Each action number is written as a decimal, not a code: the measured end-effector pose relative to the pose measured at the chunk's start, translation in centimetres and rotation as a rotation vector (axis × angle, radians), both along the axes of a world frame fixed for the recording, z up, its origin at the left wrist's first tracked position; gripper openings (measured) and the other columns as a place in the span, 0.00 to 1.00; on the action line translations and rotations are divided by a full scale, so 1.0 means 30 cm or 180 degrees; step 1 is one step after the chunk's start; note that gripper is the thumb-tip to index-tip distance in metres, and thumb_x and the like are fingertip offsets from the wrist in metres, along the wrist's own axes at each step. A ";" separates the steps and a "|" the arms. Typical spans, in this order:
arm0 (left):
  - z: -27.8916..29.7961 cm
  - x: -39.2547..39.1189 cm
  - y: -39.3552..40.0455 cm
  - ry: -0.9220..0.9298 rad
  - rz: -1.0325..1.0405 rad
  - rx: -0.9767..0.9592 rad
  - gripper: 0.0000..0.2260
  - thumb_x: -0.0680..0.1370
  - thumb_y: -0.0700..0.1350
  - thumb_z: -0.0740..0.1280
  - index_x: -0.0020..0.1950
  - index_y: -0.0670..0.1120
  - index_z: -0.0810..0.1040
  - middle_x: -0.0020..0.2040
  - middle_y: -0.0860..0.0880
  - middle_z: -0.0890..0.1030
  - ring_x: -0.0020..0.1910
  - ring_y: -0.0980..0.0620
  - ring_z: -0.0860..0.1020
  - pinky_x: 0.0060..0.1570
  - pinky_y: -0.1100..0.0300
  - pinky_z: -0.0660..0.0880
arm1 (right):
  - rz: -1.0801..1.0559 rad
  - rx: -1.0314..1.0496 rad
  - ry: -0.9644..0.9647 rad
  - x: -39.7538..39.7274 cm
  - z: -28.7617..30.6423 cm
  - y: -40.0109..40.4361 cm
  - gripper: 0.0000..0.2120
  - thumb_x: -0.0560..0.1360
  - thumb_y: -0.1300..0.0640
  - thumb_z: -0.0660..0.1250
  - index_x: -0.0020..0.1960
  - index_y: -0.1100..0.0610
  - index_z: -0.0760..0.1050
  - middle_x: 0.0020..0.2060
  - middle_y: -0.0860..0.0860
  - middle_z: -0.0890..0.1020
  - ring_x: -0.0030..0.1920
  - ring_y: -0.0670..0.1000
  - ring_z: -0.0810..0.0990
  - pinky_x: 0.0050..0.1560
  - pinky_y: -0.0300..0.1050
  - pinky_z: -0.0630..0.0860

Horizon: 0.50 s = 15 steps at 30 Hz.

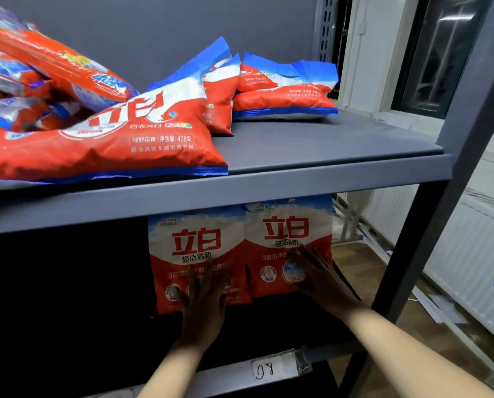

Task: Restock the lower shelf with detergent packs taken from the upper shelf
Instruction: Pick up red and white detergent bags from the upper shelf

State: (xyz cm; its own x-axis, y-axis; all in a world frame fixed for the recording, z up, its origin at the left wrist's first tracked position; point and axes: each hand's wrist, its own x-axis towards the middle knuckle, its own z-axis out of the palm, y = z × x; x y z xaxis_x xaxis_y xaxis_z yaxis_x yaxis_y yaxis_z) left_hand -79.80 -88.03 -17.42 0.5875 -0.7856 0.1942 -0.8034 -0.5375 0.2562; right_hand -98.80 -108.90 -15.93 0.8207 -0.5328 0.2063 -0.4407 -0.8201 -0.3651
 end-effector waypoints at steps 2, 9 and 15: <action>0.031 0.001 0.008 0.0070 -0.0084 0.0096 0.31 0.82 0.50 0.57 0.74 0.59 0.36 0.75 0.52 0.30 0.73 0.41 0.29 0.70 0.32 0.37 | -0.0177 0.0099 0.0016 0.001 0.019 0.020 0.36 0.76 0.48 0.67 0.77 0.44 0.51 0.77 0.46 0.52 0.77 0.53 0.48 0.76 0.52 0.53; 0.188 -0.059 0.036 0.0535 -0.0092 0.0012 0.19 0.81 0.53 0.59 0.73 0.56 0.67 0.73 0.52 0.67 0.72 0.50 0.64 0.71 0.55 0.62 | -0.0392 0.0801 0.0255 -0.025 0.154 0.102 0.23 0.78 0.47 0.60 0.73 0.41 0.61 0.74 0.46 0.63 0.73 0.53 0.63 0.71 0.52 0.65; 0.371 -0.187 0.086 0.0425 0.0153 0.0230 0.16 0.80 0.56 0.57 0.65 0.56 0.74 0.62 0.52 0.78 0.59 0.51 0.76 0.55 0.62 0.72 | -0.0275 0.0544 0.0638 -0.090 0.320 0.225 0.23 0.79 0.49 0.60 0.73 0.47 0.64 0.72 0.50 0.67 0.69 0.53 0.69 0.67 0.44 0.67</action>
State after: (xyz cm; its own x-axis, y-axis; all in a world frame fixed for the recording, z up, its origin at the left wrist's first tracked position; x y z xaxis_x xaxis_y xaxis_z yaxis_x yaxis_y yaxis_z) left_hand -85.42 -85.44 -6.30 0.6416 -0.7650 0.0558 -0.7377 -0.5954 0.3182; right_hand -101.49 -102.16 -6.33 0.7861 -0.6157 -0.0544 -0.5837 -0.7104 -0.3933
